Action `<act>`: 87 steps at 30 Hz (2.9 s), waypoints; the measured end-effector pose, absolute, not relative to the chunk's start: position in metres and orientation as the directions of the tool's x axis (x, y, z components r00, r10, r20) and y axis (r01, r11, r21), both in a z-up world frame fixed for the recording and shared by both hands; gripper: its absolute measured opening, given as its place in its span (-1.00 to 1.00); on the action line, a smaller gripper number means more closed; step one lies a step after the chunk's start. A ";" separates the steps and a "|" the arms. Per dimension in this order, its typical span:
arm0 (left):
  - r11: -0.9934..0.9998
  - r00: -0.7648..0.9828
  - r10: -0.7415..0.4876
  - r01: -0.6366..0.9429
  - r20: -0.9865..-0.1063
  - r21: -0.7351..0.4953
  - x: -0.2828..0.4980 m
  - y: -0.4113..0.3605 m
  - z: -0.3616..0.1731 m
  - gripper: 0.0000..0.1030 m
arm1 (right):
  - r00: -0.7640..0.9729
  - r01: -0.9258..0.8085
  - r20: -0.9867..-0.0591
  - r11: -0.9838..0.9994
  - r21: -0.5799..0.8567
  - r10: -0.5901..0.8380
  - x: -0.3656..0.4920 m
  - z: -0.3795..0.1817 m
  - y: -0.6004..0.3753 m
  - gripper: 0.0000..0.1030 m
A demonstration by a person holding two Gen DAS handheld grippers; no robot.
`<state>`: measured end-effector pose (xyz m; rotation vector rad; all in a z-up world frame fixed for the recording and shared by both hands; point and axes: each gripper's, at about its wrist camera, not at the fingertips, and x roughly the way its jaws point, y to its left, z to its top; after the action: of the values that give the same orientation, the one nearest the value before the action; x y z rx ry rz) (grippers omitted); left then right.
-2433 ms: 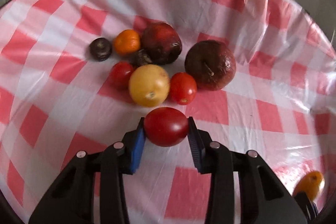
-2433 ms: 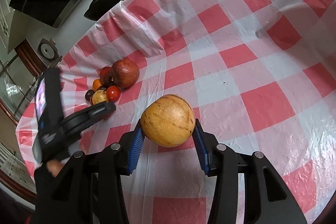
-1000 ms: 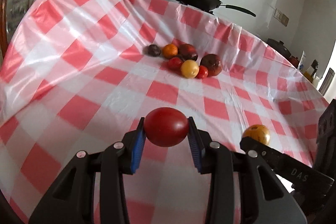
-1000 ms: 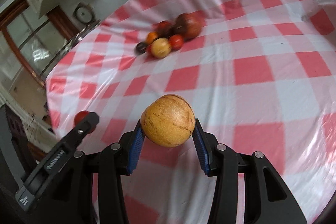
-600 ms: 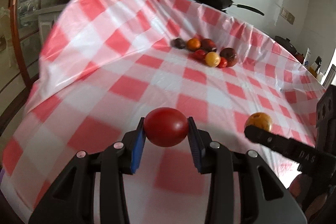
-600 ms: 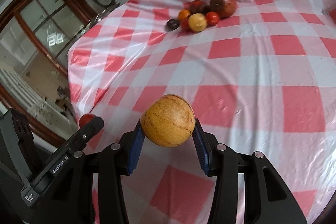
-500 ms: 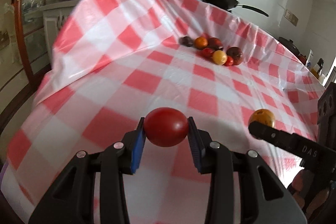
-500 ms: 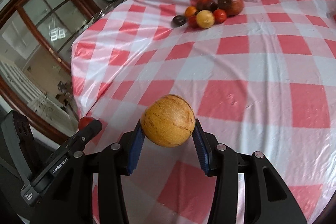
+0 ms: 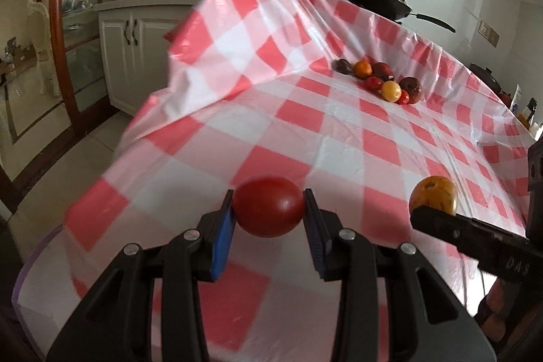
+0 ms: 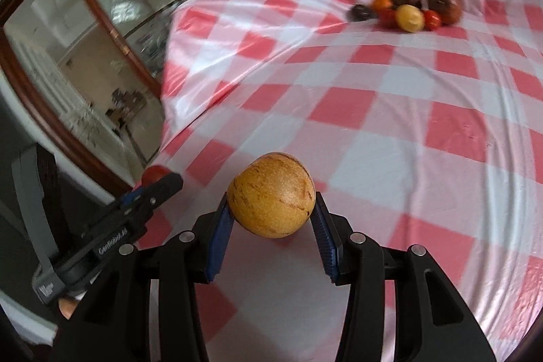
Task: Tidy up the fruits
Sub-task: 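Carry the melon and tomato in both tools over the white box, then open both tools to drop the melon and tomato into the box, then move both open tools back over the fruit pile on the table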
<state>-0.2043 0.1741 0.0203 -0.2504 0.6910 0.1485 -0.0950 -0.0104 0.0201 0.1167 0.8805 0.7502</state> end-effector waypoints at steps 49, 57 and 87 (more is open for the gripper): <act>0.676 0.292 0.208 -0.733 -0.934 -0.078 -0.335 0.402 -0.159 -0.23 | 0.007 -0.996 -0.989 0.086 0.006 0.146 -0.289 -0.162 0.228 -0.10; 0.640 0.301 0.229 -0.763 -0.926 -0.090 -0.334 0.402 -0.155 0.54 | 0.009 -0.994 -0.978 0.109 0.014 0.207 -0.284 -0.147 0.220 0.35; 0.835 0.791 0.470 -0.543 -0.392 -0.093 -0.261 0.263 0.120 0.97 | 0.342 -0.910 -0.443 0.410 0.063 0.829 -0.210 0.090 0.057 0.69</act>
<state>-0.2610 0.2626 0.1199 -0.2055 0.3660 0.5491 -0.2098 0.0569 0.0895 -0.2089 0.4438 1.1407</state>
